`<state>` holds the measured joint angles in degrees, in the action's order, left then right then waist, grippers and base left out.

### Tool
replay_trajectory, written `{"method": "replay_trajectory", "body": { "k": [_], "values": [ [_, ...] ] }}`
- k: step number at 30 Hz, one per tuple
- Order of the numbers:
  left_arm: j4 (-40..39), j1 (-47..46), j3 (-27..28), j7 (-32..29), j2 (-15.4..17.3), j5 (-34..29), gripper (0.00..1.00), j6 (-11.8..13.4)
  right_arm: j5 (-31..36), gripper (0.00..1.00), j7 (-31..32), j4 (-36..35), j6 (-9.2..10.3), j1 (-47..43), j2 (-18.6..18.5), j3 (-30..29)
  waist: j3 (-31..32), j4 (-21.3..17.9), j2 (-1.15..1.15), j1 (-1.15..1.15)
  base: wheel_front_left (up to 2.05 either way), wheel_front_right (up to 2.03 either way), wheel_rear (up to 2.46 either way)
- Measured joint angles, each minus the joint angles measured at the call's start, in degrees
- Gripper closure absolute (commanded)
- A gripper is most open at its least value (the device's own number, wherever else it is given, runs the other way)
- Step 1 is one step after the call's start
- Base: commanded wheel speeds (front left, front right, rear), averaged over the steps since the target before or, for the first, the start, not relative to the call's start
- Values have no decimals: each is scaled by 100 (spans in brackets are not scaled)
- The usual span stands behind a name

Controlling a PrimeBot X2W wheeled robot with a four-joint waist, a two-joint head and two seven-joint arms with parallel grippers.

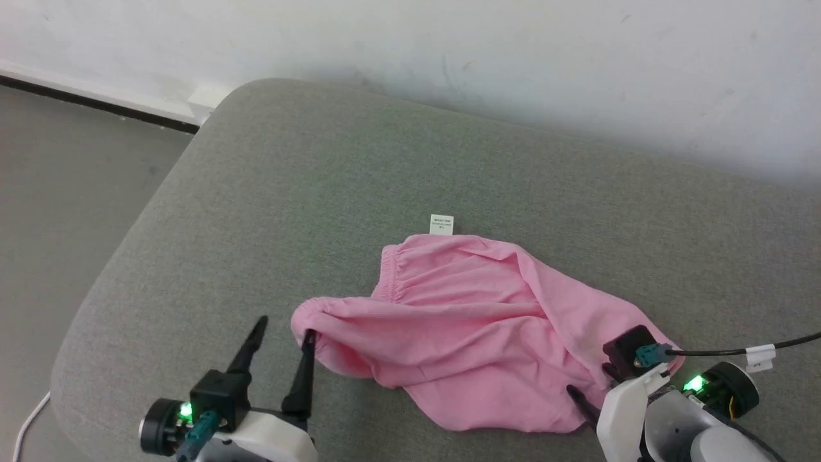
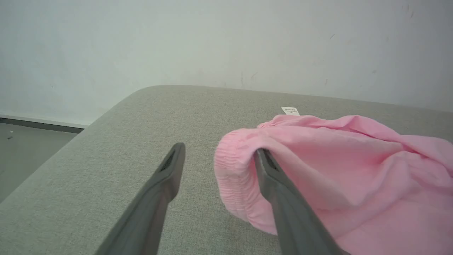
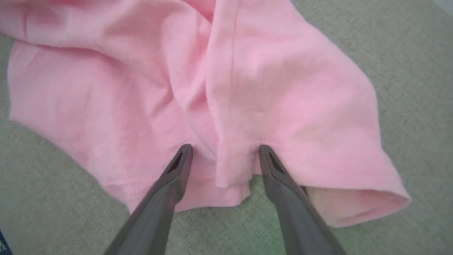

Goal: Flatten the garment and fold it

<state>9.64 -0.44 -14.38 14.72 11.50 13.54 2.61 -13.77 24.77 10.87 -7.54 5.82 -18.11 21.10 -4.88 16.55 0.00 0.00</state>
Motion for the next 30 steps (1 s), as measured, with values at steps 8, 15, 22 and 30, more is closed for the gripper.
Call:
{"method": "replay_trajectory", "body": {
  "k": [8, 15, 22, 30],
  "values": [
    [-321, 7, 225, 1, 46, -549, 0, 501, -183, 100, -136, 185, 0, 109, -14, -80, -9, 92, 0, 0, 0, 0, 0],
    [-679, 57, 248, 0, -90, -610, 0, 364, -573, 100, -108, -119, 0, 149, 26, -967, 56, 244, 0, 0, 0, 0, 0],
    [-722, 108, 221, 1, -267, -631, 0, 188, -657, 100, 743, -142, 0, 508, -337, -2186, -74, 405, 0, 1, 0, 0, 0],
    [-673, 52, 171, 1, -437, -690, 0, -34, -333, 0, 766, 898, 0, 1277, -709, -2934, -357, 482, 0, 1, 0, 0, 0]
  ]
}}
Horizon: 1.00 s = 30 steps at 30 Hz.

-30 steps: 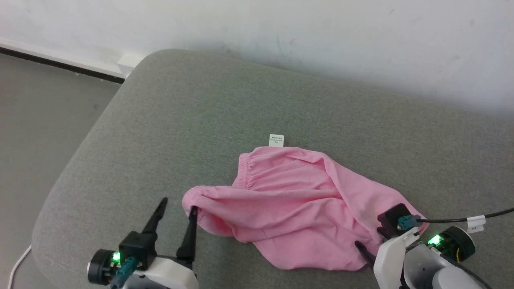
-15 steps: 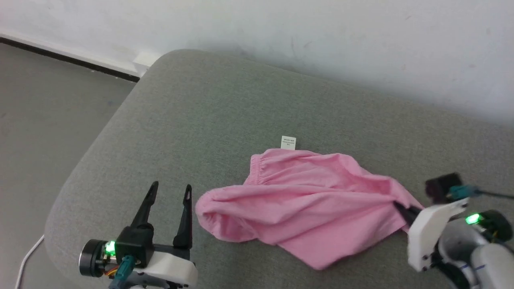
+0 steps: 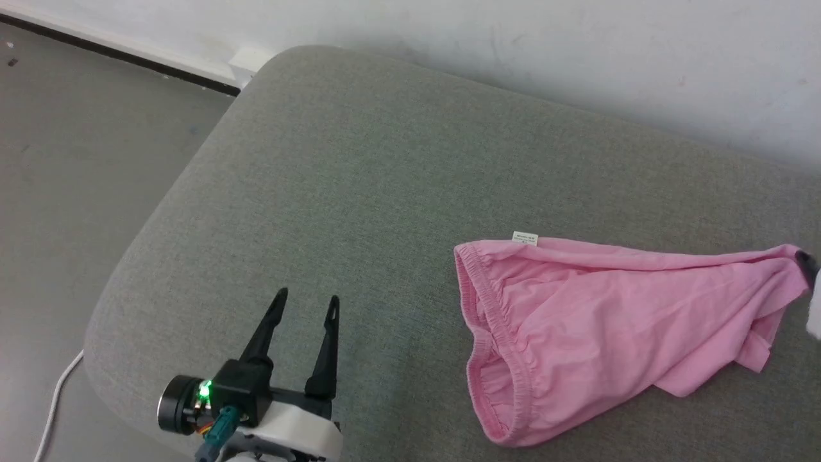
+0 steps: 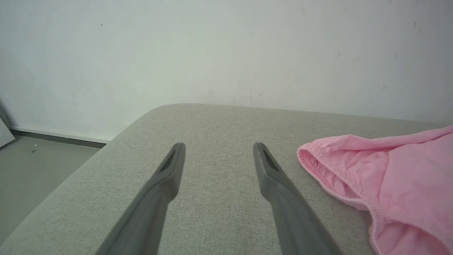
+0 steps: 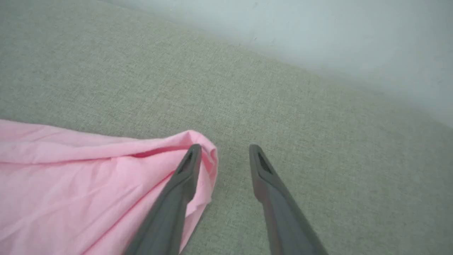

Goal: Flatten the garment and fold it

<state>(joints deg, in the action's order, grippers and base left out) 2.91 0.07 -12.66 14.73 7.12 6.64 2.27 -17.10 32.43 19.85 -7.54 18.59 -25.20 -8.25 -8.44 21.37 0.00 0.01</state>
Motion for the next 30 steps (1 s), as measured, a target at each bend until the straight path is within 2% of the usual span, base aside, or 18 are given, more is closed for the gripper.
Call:
{"method": "replay_trajectory", "body": {
  "k": [4, 9, 15, 19, 24, 30],
  "values": [
    [21, -105, -34, 0, -78, -14, 0, -114, 632, 0, -746, 494, 0, 432, 7, -83, -35, -58, 0, 0, 0, 0, 0],
    [78, -122, -38, -1, -156, -10, 0, -226, 858, 0, -1530, 611, 0, 517, 359, 81, 30, -227, 0, -1, 0, 0, 0],
    [187, -118, -118, -1, -213, 149, 0, -522, 747, 0, -2331, 66, -1, 176, 758, 534, 140, -572, 0, -1, 0, 0, 0],
    [450, -109, -492, -73, -183, 267, 0, -780, 670, 0, -2726, -482, -1, -481, 1000, 770, 213, -848, 0, -1, 0, 0, 0],
    [599, -109, -1347, -988, 59, 684, 0, -932, 601, 0, -2962, -940, 0, -1292, 1438, 644, 288, -1186, 0, -1, 0, 0, 0],
    [241, -116, -2180, -2164, 710, 1501, 0, -937, 635, 0, -2985, -1157, 0, -1677, 1746, 348, 320, -1513, 0, -1, 0, 0, 0]
  ]
}}
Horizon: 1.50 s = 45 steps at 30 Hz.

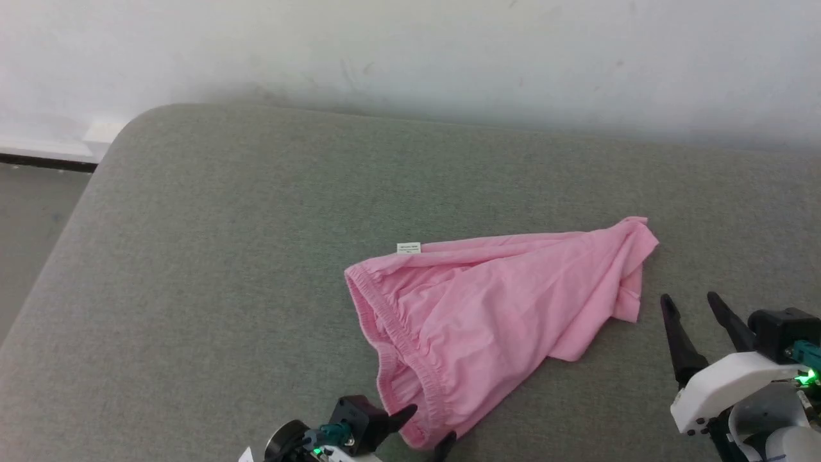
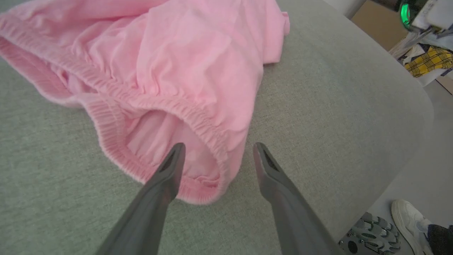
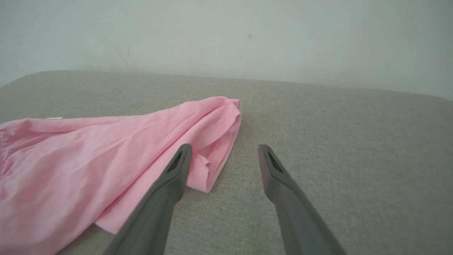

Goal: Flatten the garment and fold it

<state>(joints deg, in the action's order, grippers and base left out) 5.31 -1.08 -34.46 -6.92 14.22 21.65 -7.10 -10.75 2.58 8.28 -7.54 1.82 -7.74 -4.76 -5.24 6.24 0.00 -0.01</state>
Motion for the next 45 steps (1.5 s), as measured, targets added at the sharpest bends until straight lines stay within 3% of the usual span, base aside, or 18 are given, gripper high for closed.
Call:
{"method": "replay_trajectory", "body": {
  "k": [6, 10, 11, 12, 13, 18, 22, 26, 31, 38, 39, 40, 45],
  "values": [
    [-44, -164, -116, -435, 235, 299, 0, 3, 92, 0, 44, -89, 0, -6, 52, -73, -93, -176, 0, 0, 0, 0, 0],
    [162, -346, -134, -360, 158, 301, 0, 9, 115, 0, 43, -154, 0, 2, 66, -73, -219, -243, 0, 1, 0, 0, 0],
    [223, -385, -143, -357, 115, 328, 19, 9, 116, 0, 43, -154, 0, 2, 68, -79, -248, -255, 0, 1, 0, 0, 0],
    [289, -423, -165, -359, 79, 353, 78, 9, 124, 0, 44, -154, 0, 2, 70, -80, -274, -265, 0, 1, 0, 0, 0],
    [344, -466, -222, -358, 57, 353, 100, 8, 145, 0, 45, -154, 0, 2, 69, -80, -297, -271, 0, 1, 0, 0, 0],
    [449, -583, -112, 54, 24, 474, 100, 9, 175, 0, 74, -129, 0, -9, 69, -71, -272, -236, 0, 1, 0, 0, 0],
    [202, -597, 467, 597, 8, 880, 100, 81, 178, 0, 153, -100, 0, -103, 45, -15, -148, -154, 0, 1, 0, 0, 0],
    [-20, -595, 1069, 943, 243, 1049, 100, 348, 169, 0, 347, -80, 0, -209, 2, 183, -15, -61, 0, 0, 0, 0, 0],
    [107, -595, 1508, 932, 454, 1224, 100, 617, 59, 0, 611, -165, 0, -221, -89, 569, 34, -3, 0, 0, 0, 0, 0],
    [1090, -820, 1371, 820, 671, 851, 100, 742, -68, 0, 840, -371, 0, -214, -297, 944, -161, -120, 0, 1, 0, 0, 0],
    [1274, -903, 1324, 815, 675, 779, 70, 750, -101, 0, 858, -393, 0, -213, -310, 985, -197, -140, 0, 1, 0, 0, 0],
    [1463, -978, 1272, 795, 665, 736, 0, 766, -129, 0, 870, -416, 0, -213, -322, 1026, -234, -158, 0, 1, 0, 0, 0],
    [2031, -1198, 1163, 1071, 526, 566, 0, 824, -344, 0, 1043, -575, 0, -215, -425, 1367, -339, -172, 0, 1, 0, 0, 0]
  ]
}}
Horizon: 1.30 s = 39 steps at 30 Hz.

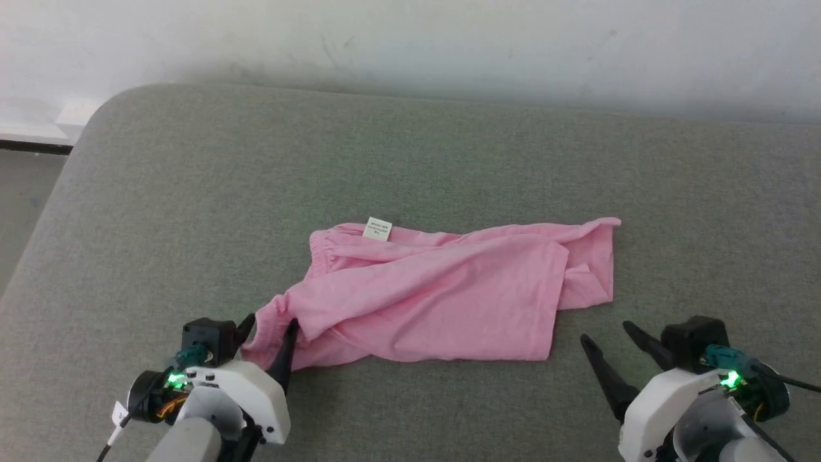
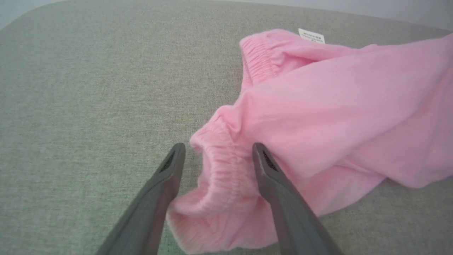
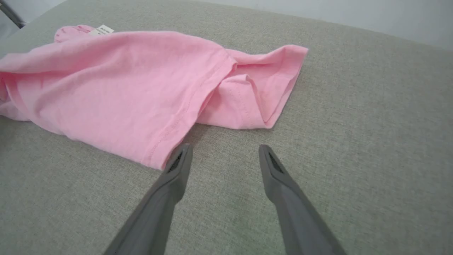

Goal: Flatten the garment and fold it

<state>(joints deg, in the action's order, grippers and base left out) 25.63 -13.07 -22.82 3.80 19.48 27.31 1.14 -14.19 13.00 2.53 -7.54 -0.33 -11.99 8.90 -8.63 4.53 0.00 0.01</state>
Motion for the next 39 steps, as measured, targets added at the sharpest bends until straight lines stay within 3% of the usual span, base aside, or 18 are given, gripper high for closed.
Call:
{"method": "replay_trajectory", "body": {
  "k": [8, 16, 25, 26, 28, 34, 39],
  "values": [
    [-275, -5, 59, 1013, -103, -318, 0, 163, -706, 0, 773, -146, 0, -12, -189, 577, 181, 254, 0, 0, 0, 0, 0],
    [-1801, 601, 479, 1093, -155, -1032, 0, 505, -748, 0, 1517, 576, 1, 218, -110, 530, 409, 681, 0, -1, 0, 0, 0],
    [-2203, 1082, 710, 1093, -385, -1401, 0, 490, -510, 0, 1734, 1298, 1, 651, 227, 332, 458, 1076, 0, -1, 0, 0, 0],
    [-2203, 1085, 745, 1093, -405, -1422, 0, 485, -489, 21, 1766, 1335, 1, 668, 257, 307, 448, 1099, 0, -1, 0, 0, 0],
    [-2203, 1086, 793, 1092, -460, -1447, 0, 431, -447, 100, 1782, 1359, 1, 700, 271, 286, 429, 1132, 0, -1, 0, 0, 0],
    [-2179, 1227, 948, 1093, -566, -1541, 0, 342, -487, 100, 1824, 1192, 0, 584, 235, 243, 474, 1054, 0, 0, 0, 0, 0],
    [-2083, 1315, 1083, 1093, -610, -1590, 0, 244, -639, 100, 2081, 617, 0, 208, -75, 48, 568, 830, 0, -1, 0, 0, 0]
  ]
}}
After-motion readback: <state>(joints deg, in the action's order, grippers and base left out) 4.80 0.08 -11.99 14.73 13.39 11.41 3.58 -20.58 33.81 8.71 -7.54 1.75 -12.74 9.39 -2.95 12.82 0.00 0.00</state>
